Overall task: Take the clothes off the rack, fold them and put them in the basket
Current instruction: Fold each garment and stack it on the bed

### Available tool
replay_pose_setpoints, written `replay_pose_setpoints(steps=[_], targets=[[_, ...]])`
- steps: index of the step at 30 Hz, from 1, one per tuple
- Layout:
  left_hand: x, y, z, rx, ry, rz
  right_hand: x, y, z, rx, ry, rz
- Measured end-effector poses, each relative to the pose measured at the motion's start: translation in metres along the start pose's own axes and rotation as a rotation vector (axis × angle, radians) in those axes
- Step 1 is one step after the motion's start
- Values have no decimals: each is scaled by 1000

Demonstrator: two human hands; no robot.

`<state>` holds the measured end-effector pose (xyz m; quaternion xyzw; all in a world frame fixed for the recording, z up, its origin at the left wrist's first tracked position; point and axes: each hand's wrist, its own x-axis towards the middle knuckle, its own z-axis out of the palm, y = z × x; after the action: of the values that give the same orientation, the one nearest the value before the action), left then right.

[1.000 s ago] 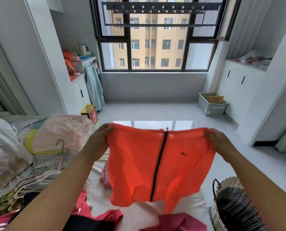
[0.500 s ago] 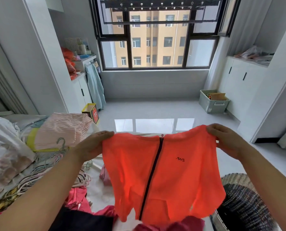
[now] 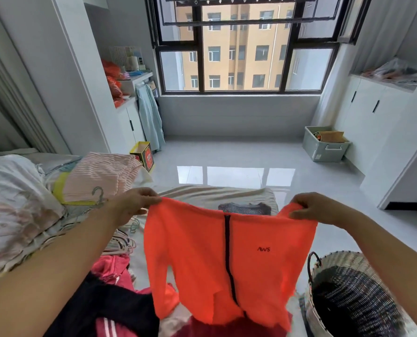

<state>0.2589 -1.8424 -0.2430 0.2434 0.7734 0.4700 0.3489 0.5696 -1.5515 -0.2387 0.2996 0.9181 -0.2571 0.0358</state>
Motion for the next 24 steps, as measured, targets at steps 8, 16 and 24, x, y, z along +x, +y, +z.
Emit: replay_pose_setpoints(steps=[8, 16, 24], targets=[[-19, 5, 18, -229, 285, 190, -2, 8, -13, 554, 316, 0], [-28, -3, 2, -239, 327, 218, -12, 4, -1, 442, 239, -89], [-38, 14, -23, -205, -44, 200, -10, 7, -10, 193, 121, 6]])
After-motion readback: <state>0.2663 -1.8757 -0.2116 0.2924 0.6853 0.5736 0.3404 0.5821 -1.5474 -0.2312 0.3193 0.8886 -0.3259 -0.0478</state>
